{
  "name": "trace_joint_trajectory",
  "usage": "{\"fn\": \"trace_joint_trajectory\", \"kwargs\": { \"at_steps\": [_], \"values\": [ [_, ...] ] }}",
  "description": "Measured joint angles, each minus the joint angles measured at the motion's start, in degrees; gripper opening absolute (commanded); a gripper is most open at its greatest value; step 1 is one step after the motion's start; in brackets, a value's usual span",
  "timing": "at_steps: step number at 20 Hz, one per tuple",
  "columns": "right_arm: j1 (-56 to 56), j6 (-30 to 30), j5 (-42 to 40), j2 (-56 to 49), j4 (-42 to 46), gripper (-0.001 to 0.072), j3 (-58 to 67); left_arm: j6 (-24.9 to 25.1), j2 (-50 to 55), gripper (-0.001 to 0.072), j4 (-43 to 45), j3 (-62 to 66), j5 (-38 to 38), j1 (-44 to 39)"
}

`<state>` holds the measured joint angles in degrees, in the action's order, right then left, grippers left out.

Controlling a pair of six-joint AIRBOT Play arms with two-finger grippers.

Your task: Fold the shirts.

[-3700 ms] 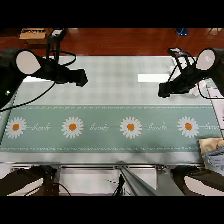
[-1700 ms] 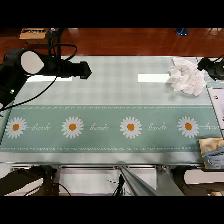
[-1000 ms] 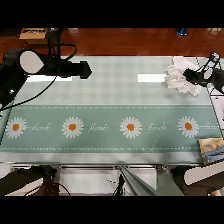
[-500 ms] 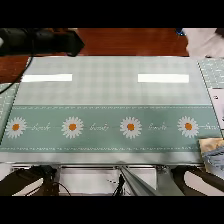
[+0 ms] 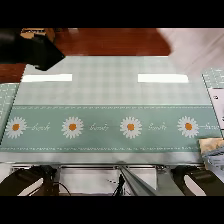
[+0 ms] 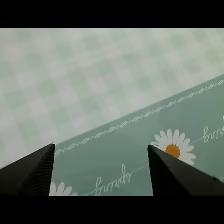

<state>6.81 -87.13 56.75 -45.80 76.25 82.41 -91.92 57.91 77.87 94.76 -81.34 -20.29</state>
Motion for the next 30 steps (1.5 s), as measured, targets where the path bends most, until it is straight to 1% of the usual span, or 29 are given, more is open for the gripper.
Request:
{"fn": "trace_joint_trajectory", "kwargs": {
  "at_steps": [2, 4, 8, 10, 12, 14, 15, 16, 17, 19, 21, 24, 27, 28, 30],
  "values": [
    [6.5, 0.1, 3.3, -1.7, -1.4, 0.0042, -2.6, -0.2, -0.2, 0.0713, 0.9, -1.5, -2.0, 0.0],
    [13.3, -0.4, 5.1, -4.8, -0.7, 0.0042, -6.2, -0.3, -0.3, 0.0713, 1.8, -4.4, -3.1, 0.0],
    [23.4, -1.5, 3.8, -12.9, 2.0, 0.0043, -13.9, -0.4, -0.3, 0.0713, 2.9, -14.1, -3.7, 0.0],
    [25.9, -2.1, 2.3, -17.2, 3.0, 0.0043, -17.0, -0.5, -0.4, 0.0713, 3.0, -20.3, -1.9, 0.0],
    [27.3, -2.4, 0.2, -21.6, 2.8, 0.0043, -19.0, -0.5, -0.3, 0.0713, 2.6, -27.0, 1.5, -0.1],
    [28.0, -2.7, -1.9, -25.7, 1.6, 0.0047, -20.0, -0.6, 0.0, 0.0713, 0.4, -33.5, 5.5, -0.1],
    [28.2, -3.0, -3.0, -27.5, 1.0, 0.0150, -20.3, -0.6, 0.2, 0.0713, -1.1, -36.4, 7.5, -0.1],
    [28.3, -3.3, -3.8, -28.8, 0.6, 0.0405, -20.5, -0.6, 0.5, 0.0713, -2.4, -38.7, 9.5, -0.1],
    [28.3, -3.6, -4.6, -29.8, 0.3, 0.0535, -20.7, -0.6, 0.9, 0.0713, -3.8, -40.7, 11.3, -0.1],
    [27.8, -3.6, -4.5, -30.6, 0.0, 0.0536, -20.6, -0.5, 1.7, 0.0713, -5.6, -43.1, 14.4, -0.1],
    [26.3, -3.5, -2.6, -29.7, 1.5, 0.0539, -20.0, -0.4, 3.0, 0.0712, -6.7, -44.3, 17.0, 0.0],
    [21.9, -3.0, 1.4, -25.1, 7.0, 0.0539, -19.6, -0.2, 5.6, 0.0696, -7.5, -45.2, 20.5, 0.1],
    [13.9, -2.6, 5.4, -20.0, 12.6, 0.0539, -19.4, 0.1, 9.0, 0.0693, -9.4, -45.6, 23.2, 2.1],
    [10.7, -2.1, 6.5, -18.6, 13.6, 0.0539, -19.4, 1.2, 10.1, 0.0655, -11.3, -45.6, 23.6, 3.5],
    [3.5, -0.5, 8.8, -16.4, 14.0, 0.0539, -19.3, 5.8, 12.5, 0.0649, -18.0, -45.7, 24.1, 7.6]
  ]
}}
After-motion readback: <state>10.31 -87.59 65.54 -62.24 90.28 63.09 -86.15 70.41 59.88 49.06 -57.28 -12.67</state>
